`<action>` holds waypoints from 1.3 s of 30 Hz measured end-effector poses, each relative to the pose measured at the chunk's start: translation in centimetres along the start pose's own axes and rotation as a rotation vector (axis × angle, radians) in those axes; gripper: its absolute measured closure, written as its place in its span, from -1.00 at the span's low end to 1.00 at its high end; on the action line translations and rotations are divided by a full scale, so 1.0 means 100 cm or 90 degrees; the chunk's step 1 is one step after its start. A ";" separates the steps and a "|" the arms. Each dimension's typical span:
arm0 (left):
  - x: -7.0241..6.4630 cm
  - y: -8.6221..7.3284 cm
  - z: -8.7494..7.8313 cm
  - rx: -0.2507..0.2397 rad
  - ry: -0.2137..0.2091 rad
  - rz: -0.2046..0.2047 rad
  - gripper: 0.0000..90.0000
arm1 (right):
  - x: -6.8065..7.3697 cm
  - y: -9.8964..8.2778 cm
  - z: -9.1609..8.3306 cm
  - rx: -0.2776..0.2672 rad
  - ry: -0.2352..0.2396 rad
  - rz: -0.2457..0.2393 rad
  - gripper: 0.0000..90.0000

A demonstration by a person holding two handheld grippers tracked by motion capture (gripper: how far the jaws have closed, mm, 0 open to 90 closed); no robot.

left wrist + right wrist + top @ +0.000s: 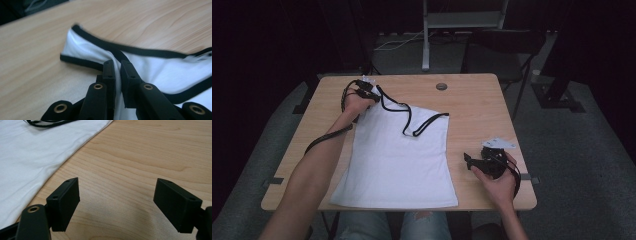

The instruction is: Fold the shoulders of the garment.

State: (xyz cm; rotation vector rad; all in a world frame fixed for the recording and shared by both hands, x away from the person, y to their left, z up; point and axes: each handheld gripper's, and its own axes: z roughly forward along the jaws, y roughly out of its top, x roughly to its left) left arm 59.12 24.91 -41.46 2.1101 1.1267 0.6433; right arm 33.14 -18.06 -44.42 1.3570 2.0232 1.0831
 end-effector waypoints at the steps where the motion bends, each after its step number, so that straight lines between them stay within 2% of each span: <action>1: -0.004 0.000 -0.006 -0.017 0.001 0.004 0.85 | 0.000 0.000 0.000 0.001 0.001 0.001 -0.55; 3: -0.007 -0.003 -0.011 -0.029 -0.003 0.002 0.85 | 0.000 0.000 0.000 0.000 0.001 0.000 -0.55; 8: -0.016 -0.012 -0.021 -0.046 -0.004 0.016 0.85 | 0.001 0.000 0.000 0.001 0.001 -0.003 -0.55; 10: -0.017 -0.016 -0.025 -0.057 -0.004 0.008 0.85 | 0.001 0.000 0.000 0.001 0.002 -0.003 -0.55; 15: -0.024 -0.024 -0.034 -0.073 -0.002 0.012 0.85 | 0.001 0.000 0.000 0.004 0.001 -0.003 -0.55; 23: -0.031 -0.037 -0.040 -0.092 -0.001 0.005 0.85 | 0.002 0.000 0.000 0.005 -0.001 -0.007 -0.55; 32: -0.046 -0.046 -0.051 -0.121 0.012 0.030 0.85 | 0.003 0.000 0.001 0.006 0.000 -0.006 -0.55; 37: -0.052 -0.052 -0.055 -0.116 0.014 0.055 0.84 | 0.004 0.000 0.001 0.006 0.002 -0.008 -0.55; 39: -0.053 -0.056 -0.056 -0.113 0.010 0.057 0.85 | 0.004 0.000 0.001 0.008 0.002 -0.009 -0.55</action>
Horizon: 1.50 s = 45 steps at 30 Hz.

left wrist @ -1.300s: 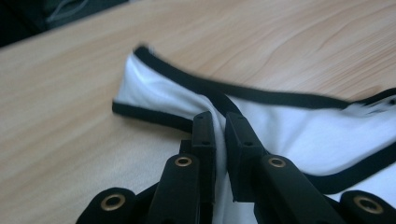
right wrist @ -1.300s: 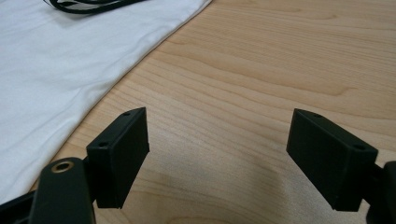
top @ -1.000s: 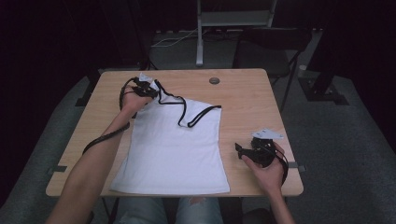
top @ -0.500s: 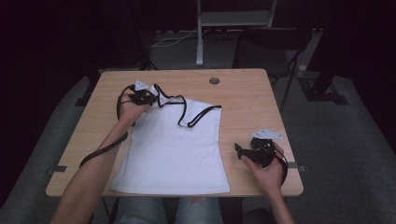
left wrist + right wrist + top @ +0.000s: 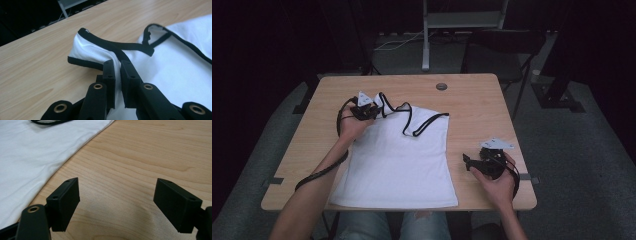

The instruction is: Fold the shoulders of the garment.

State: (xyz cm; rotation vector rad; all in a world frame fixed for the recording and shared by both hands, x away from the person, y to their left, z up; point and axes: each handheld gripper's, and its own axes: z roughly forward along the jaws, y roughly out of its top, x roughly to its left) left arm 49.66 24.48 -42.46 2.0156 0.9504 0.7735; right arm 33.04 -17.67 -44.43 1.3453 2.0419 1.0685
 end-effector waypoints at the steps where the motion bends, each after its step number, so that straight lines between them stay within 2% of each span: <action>1: -0.001 -0.002 -0.001 -0.001 -0.002 0.003 0.85 | 0.000 0.000 0.000 0.000 0.000 0.000 -0.55; 14: -0.010 -0.013 -0.009 0.005 -0.026 0.028 0.82 | 0.000 0.000 0.001 0.003 -0.001 -0.002 -0.55; 20: -0.014 -0.017 -0.011 0.016 -0.059 0.045 0.76 | 0.000 0.000 0.001 0.005 -0.001 -0.003 -0.55; 25: -0.016 -0.019 -0.014 0.029 -0.089 0.047 0.63 | 0.001 0.000 0.001 0.004 -0.002 -0.004 -0.55; 29: -0.013 -0.015 -0.019 0.024 -0.106 0.031 0.49 | 0.001 0.000 0.001 0.004 -0.002 -0.004 -0.55; 35: 0.004 -0.002 -0.018 0.021 -0.086 -0.002 0.13 | 0.001 0.000 0.001 0.003 -0.002 -0.004 -0.55; 41: 0.026 0.016 -0.007 0.031 -0.069 -0.037 0.02 | 0.001 0.000 0.001 0.004 -0.001 -0.004 -0.55; 45: 0.037 0.020 0.009 0.059 -0.071 -0.057 0.02 | 0.001 0.000 0.001 0.005 -0.001 -0.005 -0.55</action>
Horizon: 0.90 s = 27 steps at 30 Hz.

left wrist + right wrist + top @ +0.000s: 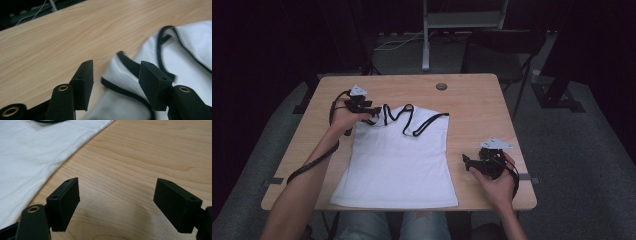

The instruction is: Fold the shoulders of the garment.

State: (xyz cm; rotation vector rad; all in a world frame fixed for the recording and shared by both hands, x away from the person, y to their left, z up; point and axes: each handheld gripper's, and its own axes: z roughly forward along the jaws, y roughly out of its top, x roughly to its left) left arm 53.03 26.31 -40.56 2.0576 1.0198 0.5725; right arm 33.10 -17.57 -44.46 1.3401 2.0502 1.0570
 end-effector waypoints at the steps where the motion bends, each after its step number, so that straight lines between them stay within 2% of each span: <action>1: 0.003 0.001 0.005 0.011 -0.005 -0.004 0.02 | 0.000 0.000 0.000 0.002 0.000 -0.001 -0.55; 5: 0.006 0.000 0.018 0.032 -0.013 -0.020 0.02 | 0.000 0.000 0.000 -0.001 0.000 -0.002 -0.55; 9: 0.004 -0.006 0.027 0.051 -0.027 -0.018 0.05 | 0.000 0.000 0.000 -0.002 0.001 -0.001 -0.55; 11: 0.004 -0.007 0.028 0.049 -0.030 -0.021 0.09 | 0.000 0.000 0.000 -0.001 0.001 -0.001 -0.55; 13: 0.002 -0.007 0.030 0.044 -0.041 -0.011 0.19 | 0.000 0.000 0.000 0.000 0.000 -0.002 -0.55; 16: 0.001 -0.006 0.030 0.036 -0.044 -0.007 0.40 | 0.000 0.000 0.000 -0.001 0.000 -0.003 -0.55; 17: 0.001 -0.005 0.030 0.032 -0.045 -0.007 0.40 | 0.001 0.000 0.000 -0.001 0.000 -0.003 -0.56; 19: 0.000 -0.005 0.030 0.028 -0.044 -0.002 0.53 | 0.001 0.000 0.000 0.001 0.000 -0.004 -0.55; 23: -0.003 -0.004 0.027 0.028 -0.047 0.007 0.76 | 0.001 0.000 0.000 0.001 0.001 -0.003 -0.55; 26: -0.007 -0.003 0.022 0.019 -0.051 0.001 0.83 | 0.001 0.000 0.000 0.000 0.001 -0.003 -0.55; 27: -0.009 -0.002 0.020 0.018 -0.051 0.008 0.84 | 0.001 0.000 0.000 0.000 0.001 -0.003 -0.55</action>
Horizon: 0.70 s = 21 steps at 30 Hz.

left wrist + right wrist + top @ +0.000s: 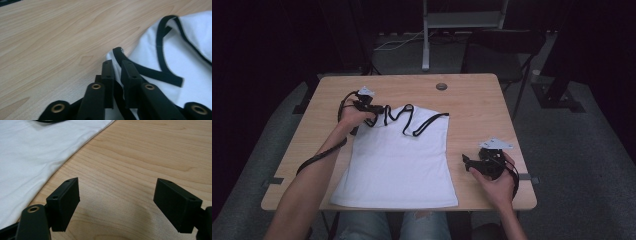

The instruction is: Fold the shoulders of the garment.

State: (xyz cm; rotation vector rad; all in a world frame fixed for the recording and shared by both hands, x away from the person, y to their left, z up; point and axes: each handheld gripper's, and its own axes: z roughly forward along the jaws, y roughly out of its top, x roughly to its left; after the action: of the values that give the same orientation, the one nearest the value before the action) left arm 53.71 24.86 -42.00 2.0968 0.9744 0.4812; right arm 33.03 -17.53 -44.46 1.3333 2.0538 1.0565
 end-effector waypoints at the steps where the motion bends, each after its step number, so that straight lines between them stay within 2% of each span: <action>1: -0.002 0.001 -0.002 -0.001 0.000 0.009 0.85 | 0.000 0.000 0.000 0.001 0.000 0.000 -0.56; 6: -0.017 -0.001 -0.018 -0.010 -0.007 0.045 0.88 | 0.000 0.000 0.000 0.001 0.001 0.000 -0.56; 11: -0.029 -0.009 -0.033 -0.029 -0.025 0.066 0.88 | 0.000 0.000 0.000 0.000 0.001 0.000 -0.55; 16: -0.043 -0.023 -0.047 -0.033 -0.041 0.104 0.88 | 0.000 0.000 0.000 0.003 0.001 0.001 -0.56; 21: -0.051 -0.041 -0.057 -0.023 -0.051 0.121 0.86 | 0.001 0.000 0.000 0.004 0.002 0.001 -0.56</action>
State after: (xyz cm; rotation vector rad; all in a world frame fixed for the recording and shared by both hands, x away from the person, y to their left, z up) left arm 45.07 25.43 -41.54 2.1696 0.7187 0.5028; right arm 33.03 -17.45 -44.47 1.3378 2.0601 1.0538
